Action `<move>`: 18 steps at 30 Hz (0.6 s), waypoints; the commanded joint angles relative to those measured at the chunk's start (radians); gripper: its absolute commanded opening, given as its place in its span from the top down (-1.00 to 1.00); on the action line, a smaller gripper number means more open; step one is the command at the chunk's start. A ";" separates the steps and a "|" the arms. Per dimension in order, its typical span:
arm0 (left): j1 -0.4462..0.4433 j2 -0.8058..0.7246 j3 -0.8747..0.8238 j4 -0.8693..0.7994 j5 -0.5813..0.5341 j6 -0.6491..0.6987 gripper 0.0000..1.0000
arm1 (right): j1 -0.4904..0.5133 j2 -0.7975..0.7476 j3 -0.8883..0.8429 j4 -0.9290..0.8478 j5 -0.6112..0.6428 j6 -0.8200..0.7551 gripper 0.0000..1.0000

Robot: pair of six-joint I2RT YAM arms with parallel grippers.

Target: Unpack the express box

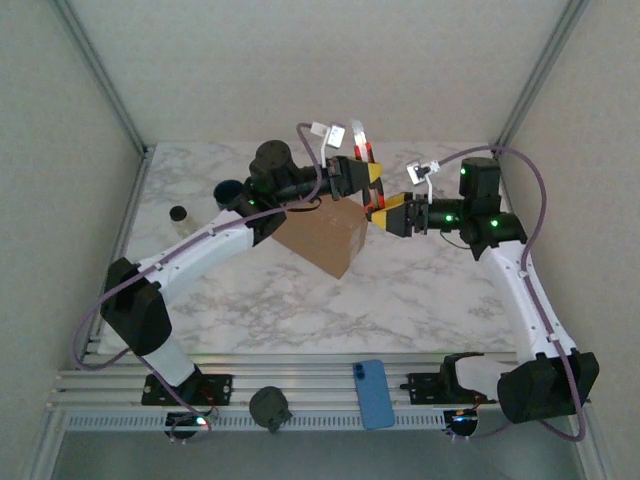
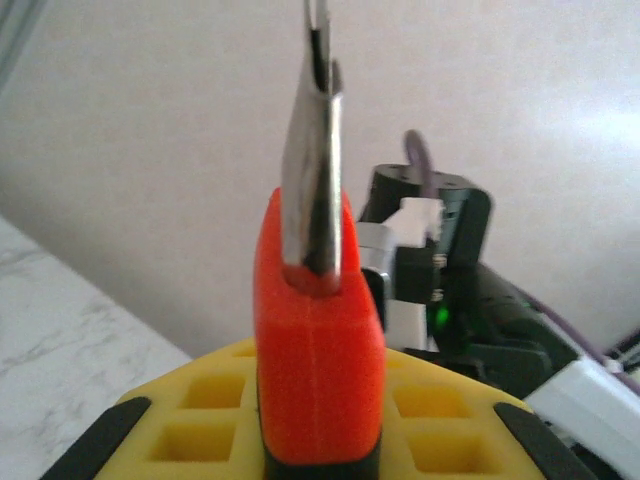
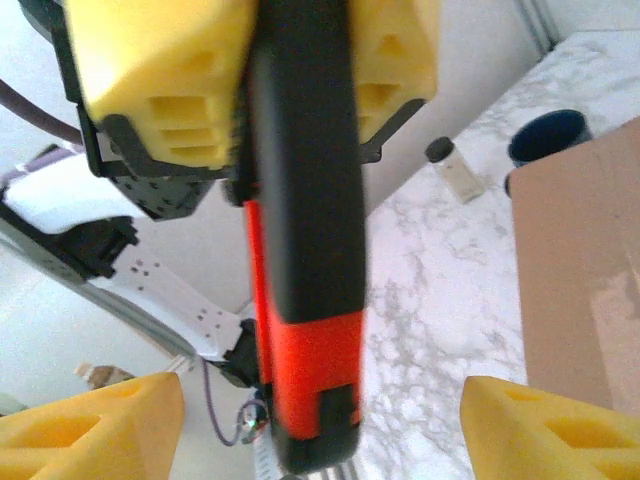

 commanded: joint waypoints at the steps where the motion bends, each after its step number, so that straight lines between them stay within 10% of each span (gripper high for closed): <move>1: 0.000 -0.002 -0.017 0.156 0.044 -0.080 1.00 | 0.028 0.021 0.043 0.071 -0.076 0.043 -0.38; 18: -0.009 -0.019 -0.065 0.157 0.029 -0.065 1.00 | 0.104 0.068 0.084 0.181 0.008 0.161 0.31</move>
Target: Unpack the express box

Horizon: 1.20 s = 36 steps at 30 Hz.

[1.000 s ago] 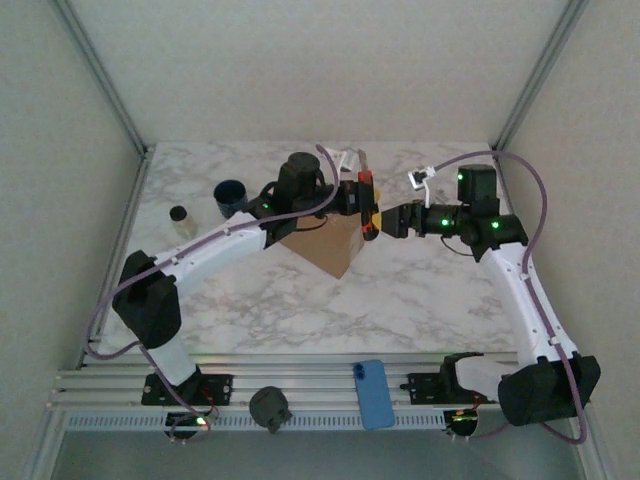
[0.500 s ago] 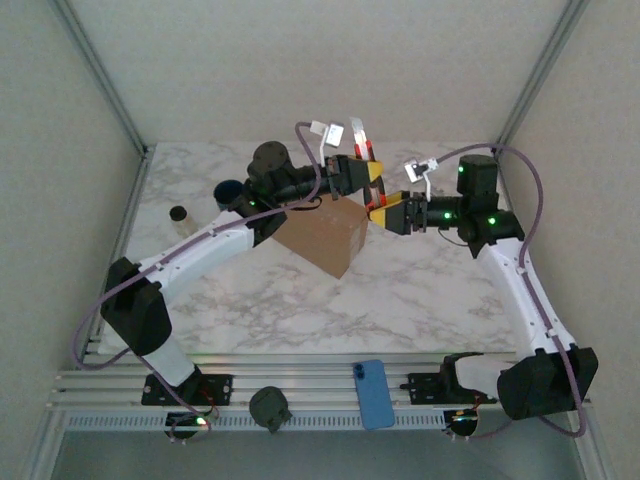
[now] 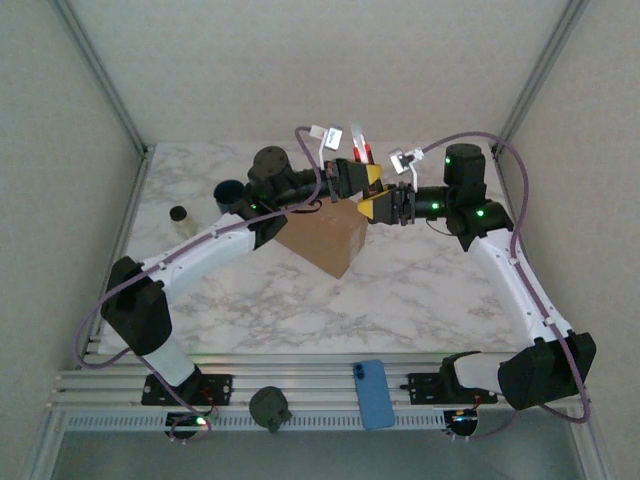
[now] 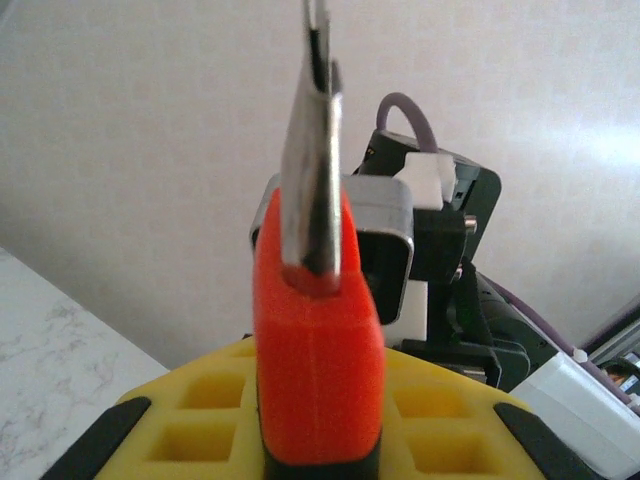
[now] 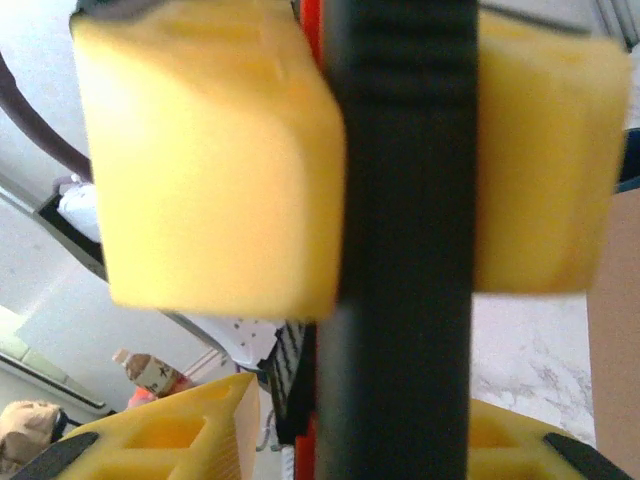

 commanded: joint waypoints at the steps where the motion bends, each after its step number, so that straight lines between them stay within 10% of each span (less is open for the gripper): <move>1: -0.008 -0.022 -0.015 0.062 0.018 0.004 1.00 | 0.008 -0.003 0.012 0.060 0.007 0.040 0.35; 11: -0.011 -0.012 -0.019 0.085 0.019 -0.008 1.00 | 0.024 -0.014 -0.015 0.113 0.058 0.094 1.00; 16: -0.011 -0.018 -0.031 0.099 0.016 -0.007 -0.33 | 0.024 -0.030 -0.018 0.101 0.112 0.104 1.00; 19: -0.008 -0.029 -0.030 0.062 -0.003 0.022 -0.61 | 0.024 -0.041 -0.007 0.050 0.180 0.089 1.00; 27: 0.008 -0.150 -0.049 -0.215 -0.274 0.237 -0.70 | 0.023 -0.086 0.027 -0.126 0.256 0.004 1.00; 36: 0.012 -0.186 -0.087 -0.166 -0.207 0.256 -0.69 | 0.024 -0.068 0.102 -0.336 0.155 -0.173 1.00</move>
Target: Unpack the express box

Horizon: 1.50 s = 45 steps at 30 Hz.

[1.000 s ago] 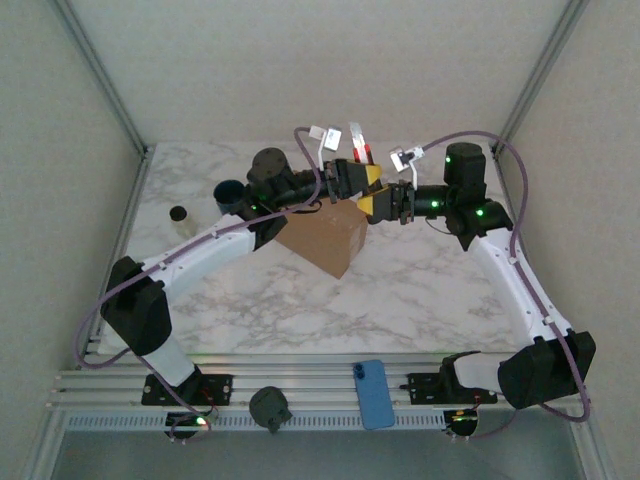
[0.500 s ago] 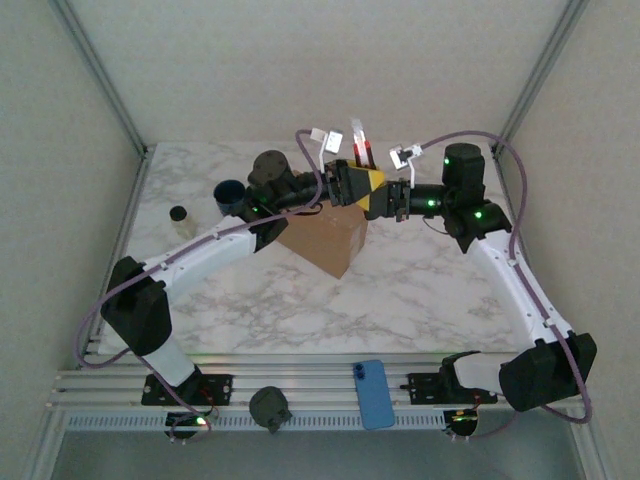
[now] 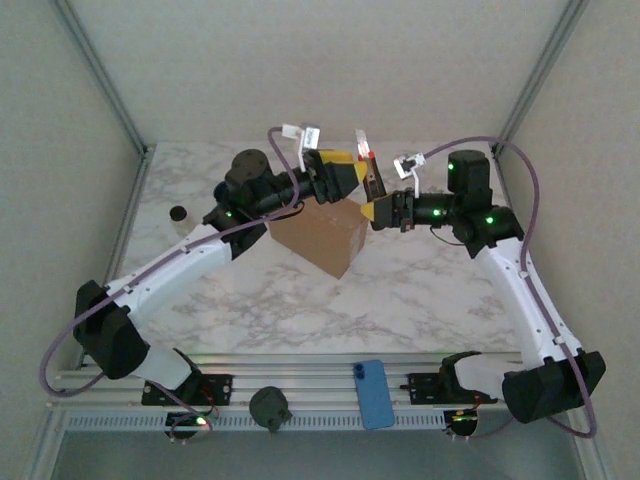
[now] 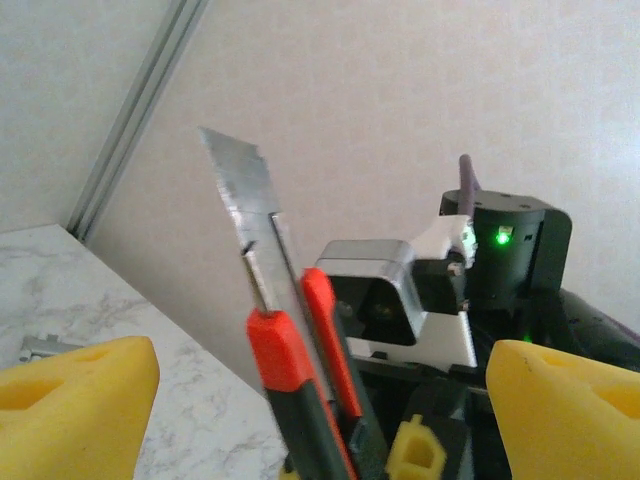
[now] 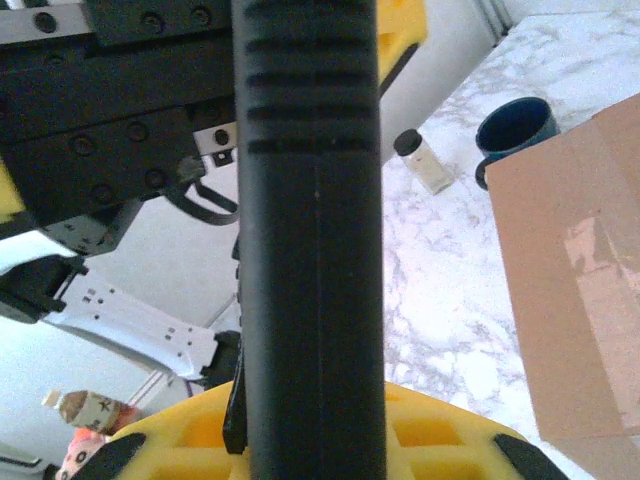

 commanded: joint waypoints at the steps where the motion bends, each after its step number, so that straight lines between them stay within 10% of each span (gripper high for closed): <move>1: 0.005 -0.009 -0.022 0.012 0.020 0.038 -0.69 | 0.004 -0.005 0.057 -0.112 -0.071 -0.119 1.00; 12: 0.019 0.051 -0.007 0.151 0.123 -0.048 -0.60 | 0.011 0.010 0.064 -0.140 -0.158 -0.172 1.00; 29: 0.019 0.059 -0.036 0.192 0.190 -0.087 0.97 | 0.025 0.064 0.088 -0.151 -0.162 -0.183 1.00; 35: 0.019 0.046 -0.044 0.184 0.170 -0.082 1.00 | 0.026 0.077 0.095 -0.134 -0.152 -0.166 0.98; 40: 0.019 0.047 -0.056 0.200 0.167 -0.094 1.00 | 0.026 0.085 0.105 -0.086 -0.164 -0.121 0.11; 45: 0.019 0.048 -0.069 0.223 0.167 -0.108 1.00 | 0.025 0.104 0.123 -0.019 -0.176 -0.054 0.00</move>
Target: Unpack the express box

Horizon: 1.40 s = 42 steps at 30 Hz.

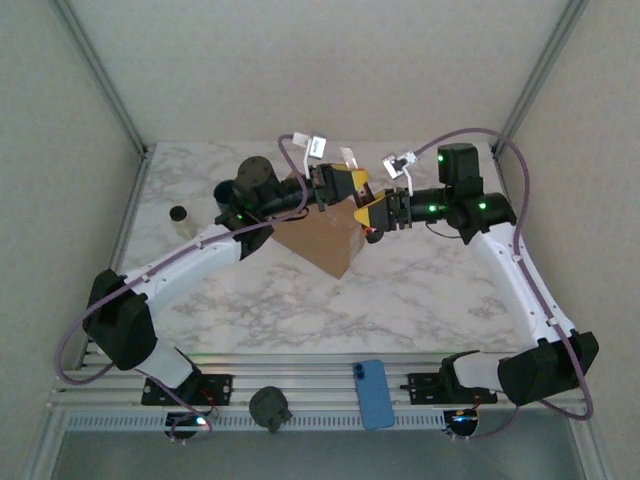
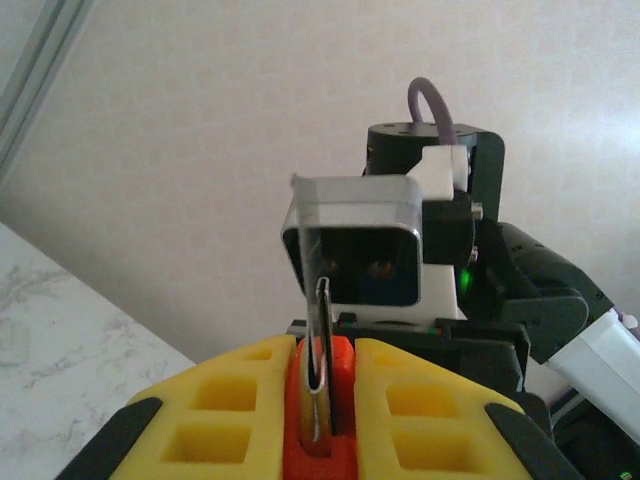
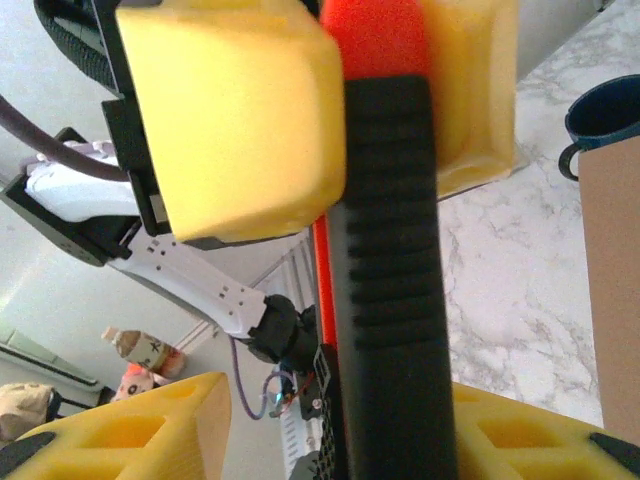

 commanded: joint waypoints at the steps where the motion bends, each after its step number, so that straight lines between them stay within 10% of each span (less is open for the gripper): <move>1: 0.003 -0.014 -0.007 0.036 -0.005 0.010 1.00 | 0.006 0.014 0.049 0.076 -0.031 0.066 0.04; 25: 0.004 -0.012 -0.010 0.076 -0.005 -0.014 1.00 | 0.009 -0.022 -0.074 0.307 0.032 0.251 1.00; 28: 0.003 -0.012 -0.011 0.076 -0.004 -0.010 0.08 | 0.009 -0.039 -0.076 0.294 0.083 0.255 1.00; 31: 0.005 -0.021 -0.011 0.046 -0.010 0.015 -0.35 | 0.010 -0.054 -0.063 0.248 0.145 0.245 1.00; 42: 0.072 -0.232 -0.035 -0.474 -0.407 0.258 -0.46 | 0.000 -0.055 0.097 -0.100 0.523 0.144 1.00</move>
